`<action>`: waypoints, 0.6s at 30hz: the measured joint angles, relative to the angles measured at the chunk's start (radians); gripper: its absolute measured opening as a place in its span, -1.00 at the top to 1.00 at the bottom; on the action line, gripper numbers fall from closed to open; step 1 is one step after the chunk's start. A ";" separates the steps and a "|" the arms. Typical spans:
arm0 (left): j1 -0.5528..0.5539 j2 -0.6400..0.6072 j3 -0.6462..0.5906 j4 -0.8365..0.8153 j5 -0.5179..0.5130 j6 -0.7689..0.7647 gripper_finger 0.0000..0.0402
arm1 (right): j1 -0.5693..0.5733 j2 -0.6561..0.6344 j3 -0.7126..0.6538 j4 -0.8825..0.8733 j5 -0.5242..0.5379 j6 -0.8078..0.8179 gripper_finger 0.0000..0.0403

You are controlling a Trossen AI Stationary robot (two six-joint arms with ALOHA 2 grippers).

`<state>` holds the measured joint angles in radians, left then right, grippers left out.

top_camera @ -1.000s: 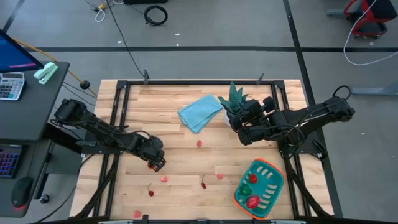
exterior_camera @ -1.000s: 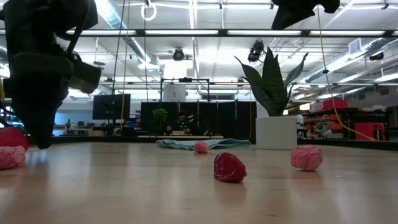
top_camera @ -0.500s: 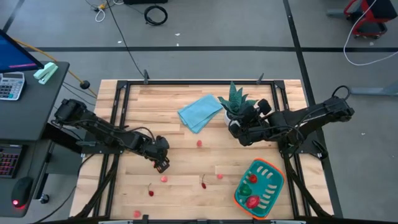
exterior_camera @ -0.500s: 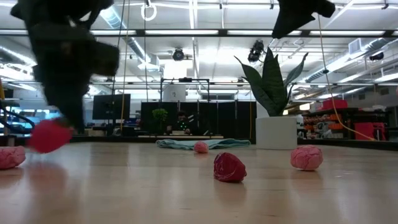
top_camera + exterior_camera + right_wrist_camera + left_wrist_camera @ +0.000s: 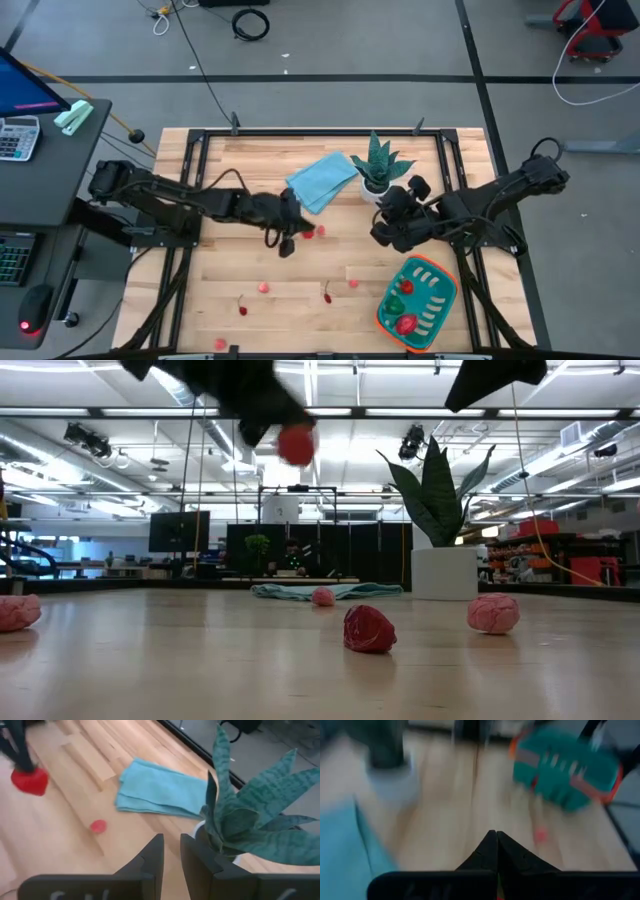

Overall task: Pick and placing Produce into tupperware
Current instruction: Put the strawberry into the basket

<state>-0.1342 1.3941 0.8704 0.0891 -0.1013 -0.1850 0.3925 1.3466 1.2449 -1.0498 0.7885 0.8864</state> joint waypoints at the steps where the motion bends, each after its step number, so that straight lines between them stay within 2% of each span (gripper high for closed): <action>1: 0.003 0.002 0.004 0.059 0.000 0.035 0.99 | 0.007 -0.005 0.000 0.000 -0.004 0.000 0.64; 3: 0.003 0.015 0.009 0.153 0.011 0.079 0.99 | 0.017 -0.015 0.000 -0.002 -0.006 0.000 0.64; 6: -0.002 0.051 0.010 0.284 0.104 0.117 0.99 | 0.018 -0.039 0.000 -0.010 -0.006 -0.006 0.65; 9: -0.008 0.111 0.009 0.407 0.189 0.119 0.99 | 0.016 -0.059 0.000 -0.012 -0.004 0.000 0.66; 12: -0.009 0.187 0.021 0.494 0.229 0.096 0.99 | 0.018 -0.069 0.000 0.001 -0.007 0.019 0.66; 15: -0.008 0.282 0.103 0.509 0.288 0.095 0.99 | 0.023 -0.069 0.000 0.001 -0.010 0.034 0.66; 18: -0.008 0.397 0.247 0.502 0.418 0.094 0.99 | 0.023 -0.069 0.000 0.000 -0.010 0.033 0.65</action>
<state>-0.1423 1.7910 1.1175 0.5910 0.3165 -0.0908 0.4156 1.2778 1.2453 -1.0496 0.7781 0.9195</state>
